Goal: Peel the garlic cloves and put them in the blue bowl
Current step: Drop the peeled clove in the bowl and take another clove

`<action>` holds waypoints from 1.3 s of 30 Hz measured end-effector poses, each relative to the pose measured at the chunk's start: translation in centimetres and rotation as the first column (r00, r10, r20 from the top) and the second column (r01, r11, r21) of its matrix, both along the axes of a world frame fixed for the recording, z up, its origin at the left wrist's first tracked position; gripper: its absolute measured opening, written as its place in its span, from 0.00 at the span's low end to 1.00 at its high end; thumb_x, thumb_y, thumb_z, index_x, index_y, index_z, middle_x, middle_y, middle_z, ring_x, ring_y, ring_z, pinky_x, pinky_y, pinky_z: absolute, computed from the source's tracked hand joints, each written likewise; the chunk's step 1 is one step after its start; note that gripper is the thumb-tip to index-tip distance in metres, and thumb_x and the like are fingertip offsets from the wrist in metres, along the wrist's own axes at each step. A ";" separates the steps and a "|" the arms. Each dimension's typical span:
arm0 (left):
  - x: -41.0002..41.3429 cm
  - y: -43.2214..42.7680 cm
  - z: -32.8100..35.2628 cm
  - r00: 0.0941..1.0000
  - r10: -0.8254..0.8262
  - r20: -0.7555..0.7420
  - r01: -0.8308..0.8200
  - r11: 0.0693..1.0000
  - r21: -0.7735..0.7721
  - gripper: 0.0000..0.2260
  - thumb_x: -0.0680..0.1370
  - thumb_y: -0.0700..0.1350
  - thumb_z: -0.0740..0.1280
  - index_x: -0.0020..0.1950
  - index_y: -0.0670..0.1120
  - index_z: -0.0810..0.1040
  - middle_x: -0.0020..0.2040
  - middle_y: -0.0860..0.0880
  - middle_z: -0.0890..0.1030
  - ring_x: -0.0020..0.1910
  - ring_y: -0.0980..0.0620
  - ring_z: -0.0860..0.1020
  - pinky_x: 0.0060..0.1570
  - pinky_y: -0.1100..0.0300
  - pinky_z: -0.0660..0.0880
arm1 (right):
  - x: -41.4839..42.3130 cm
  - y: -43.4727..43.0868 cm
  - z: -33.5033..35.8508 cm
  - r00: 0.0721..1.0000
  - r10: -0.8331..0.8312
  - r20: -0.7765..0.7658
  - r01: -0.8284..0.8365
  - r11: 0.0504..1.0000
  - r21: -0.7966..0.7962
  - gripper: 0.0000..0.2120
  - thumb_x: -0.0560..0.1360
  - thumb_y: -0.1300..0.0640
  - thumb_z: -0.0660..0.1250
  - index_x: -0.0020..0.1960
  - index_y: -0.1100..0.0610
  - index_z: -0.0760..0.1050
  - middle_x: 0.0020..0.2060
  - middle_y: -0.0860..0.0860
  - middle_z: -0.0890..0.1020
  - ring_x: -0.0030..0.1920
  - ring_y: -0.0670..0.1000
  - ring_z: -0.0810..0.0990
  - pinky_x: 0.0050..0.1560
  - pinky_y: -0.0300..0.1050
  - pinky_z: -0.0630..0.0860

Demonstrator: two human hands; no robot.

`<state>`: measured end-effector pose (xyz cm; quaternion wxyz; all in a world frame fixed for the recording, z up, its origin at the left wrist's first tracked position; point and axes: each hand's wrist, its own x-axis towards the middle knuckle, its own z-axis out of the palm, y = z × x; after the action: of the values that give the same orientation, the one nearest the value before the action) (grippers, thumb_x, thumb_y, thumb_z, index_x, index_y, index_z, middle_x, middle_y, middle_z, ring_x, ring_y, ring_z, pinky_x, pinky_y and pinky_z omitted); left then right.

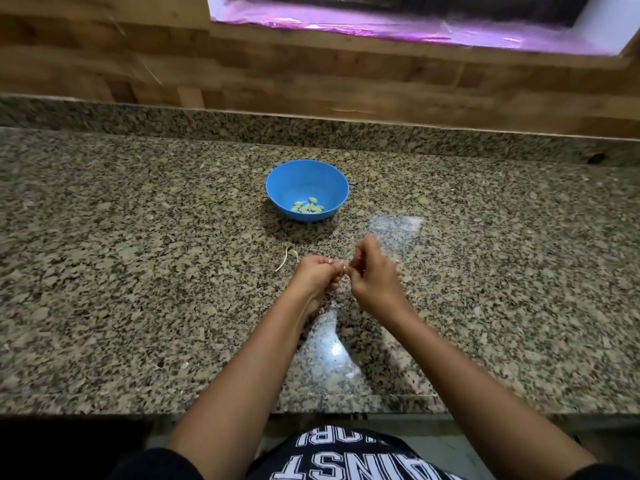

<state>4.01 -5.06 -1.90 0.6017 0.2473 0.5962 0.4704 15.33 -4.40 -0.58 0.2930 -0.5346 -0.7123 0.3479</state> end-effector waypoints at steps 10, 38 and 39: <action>-0.4 -0.2 0.1 0.995 0.032 0.089 -0.026 0.997 -0.067 0.05 0.79 0.33 0.61 0.43 0.38 0.74 0.39 0.43 0.76 0.33 0.54 0.73 0.27 0.69 0.73 | 0.4 0.8 0.5 0.709 -0.398 -0.582 -0.055 0.791 -0.609 0.16 0.73 0.77 0.58 0.46 0.57 0.62 0.41 0.58 0.72 0.37 0.53 0.76 0.38 0.44 0.76; -2.0 -1.8 -0.1 0.894 0.187 0.406 -0.237 0.968 0.077 0.08 0.73 0.27 0.64 0.46 0.37 0.74 0.42 0.41 0.79 0.36 0.51 0.81 0.35 0.65 0.79 | 1.1 1.1 -0.3 0.995 0.097 0.033 -0.082 0.944 -0.319 0.08 0.79 0.61 0.60 0.52 0.59 0.77 0.41 0.52 0.80 0.39 0.52 0.77 0.42 0.49 0.78; -2.1 -1.8 -0.1 0.890 0.192 0.413 -0.246 0.966 0.080 0.08 0.73 0.27 0.65 0.46 0.37 0.74 0.43 0.41 0.79 0.37 0.50 0.81 0.35 0.65 0.79 | 1.1 1.1 -0.2 0.992 0.113 0.051 -0.092 0.946 -0.312 0.07 0.79 0.60 0.61 0.51 0.59 0.78 0.40 0.52 0.81 0.40 0.53 0.77 0.44 0.50 0.79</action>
<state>1.90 -6.90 -2.05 0.6369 0.1151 0.4520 0.6138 16.47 -3.33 -0.78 0.1629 -0.5476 -0.6856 0.4512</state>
